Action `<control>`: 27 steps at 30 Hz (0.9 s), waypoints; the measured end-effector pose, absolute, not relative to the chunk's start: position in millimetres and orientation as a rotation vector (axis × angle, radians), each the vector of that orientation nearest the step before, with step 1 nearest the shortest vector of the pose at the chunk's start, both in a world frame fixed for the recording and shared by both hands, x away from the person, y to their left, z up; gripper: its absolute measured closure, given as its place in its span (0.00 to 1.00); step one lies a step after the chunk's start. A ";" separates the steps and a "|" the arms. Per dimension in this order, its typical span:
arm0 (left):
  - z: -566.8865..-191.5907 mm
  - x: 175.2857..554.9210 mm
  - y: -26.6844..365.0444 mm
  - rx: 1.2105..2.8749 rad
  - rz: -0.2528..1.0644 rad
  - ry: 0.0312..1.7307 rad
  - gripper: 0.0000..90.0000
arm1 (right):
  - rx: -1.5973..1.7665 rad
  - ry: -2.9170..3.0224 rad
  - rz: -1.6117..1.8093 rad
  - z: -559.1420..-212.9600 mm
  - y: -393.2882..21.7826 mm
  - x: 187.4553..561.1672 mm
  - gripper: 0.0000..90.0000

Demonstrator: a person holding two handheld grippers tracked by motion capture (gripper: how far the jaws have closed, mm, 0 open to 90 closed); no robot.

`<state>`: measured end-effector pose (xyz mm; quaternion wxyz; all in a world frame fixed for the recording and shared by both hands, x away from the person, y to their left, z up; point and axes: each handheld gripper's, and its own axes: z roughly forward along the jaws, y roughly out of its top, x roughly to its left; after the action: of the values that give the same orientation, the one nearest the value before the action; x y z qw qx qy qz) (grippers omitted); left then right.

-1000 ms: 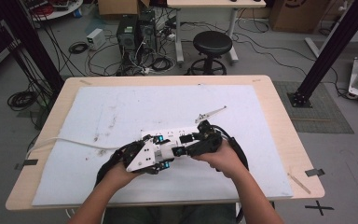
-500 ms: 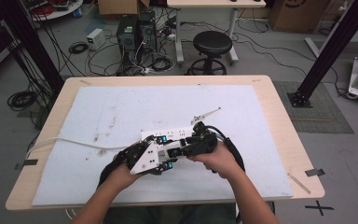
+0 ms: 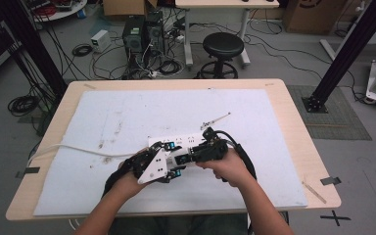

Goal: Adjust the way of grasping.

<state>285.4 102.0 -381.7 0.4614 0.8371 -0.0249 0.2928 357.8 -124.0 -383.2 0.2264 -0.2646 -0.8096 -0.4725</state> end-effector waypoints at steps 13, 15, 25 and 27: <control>-377.5 290.9 105.1 2.035 0.711 0.074 0.22 | -0.750 -2.257 -1.343 -377.4 -131.1 360.0 0.70; -377.5 290.9 105.1 2.035 0.711 0.074 0.22 | -0.758 -2.268 -1.347 -376.0 -133.0 360.1 0.70; -357.3 303.0 139.1 2.058 0.676 0.244 0.21 | -0.825 -2.385 -1.439 -345.5 -163.6 362.0 0.70; -351.9 307.6 147.6 2.073 0.661 0.287 0.21 | -0.836 -2.401 -1.438 -342.4 -166.3 362.1 0.70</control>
<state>307.6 147.6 -351.9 0.4560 0.8407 0.1163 0.2681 362.1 -166.3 -342.4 0.1103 -0.2843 -0.8170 -0.4894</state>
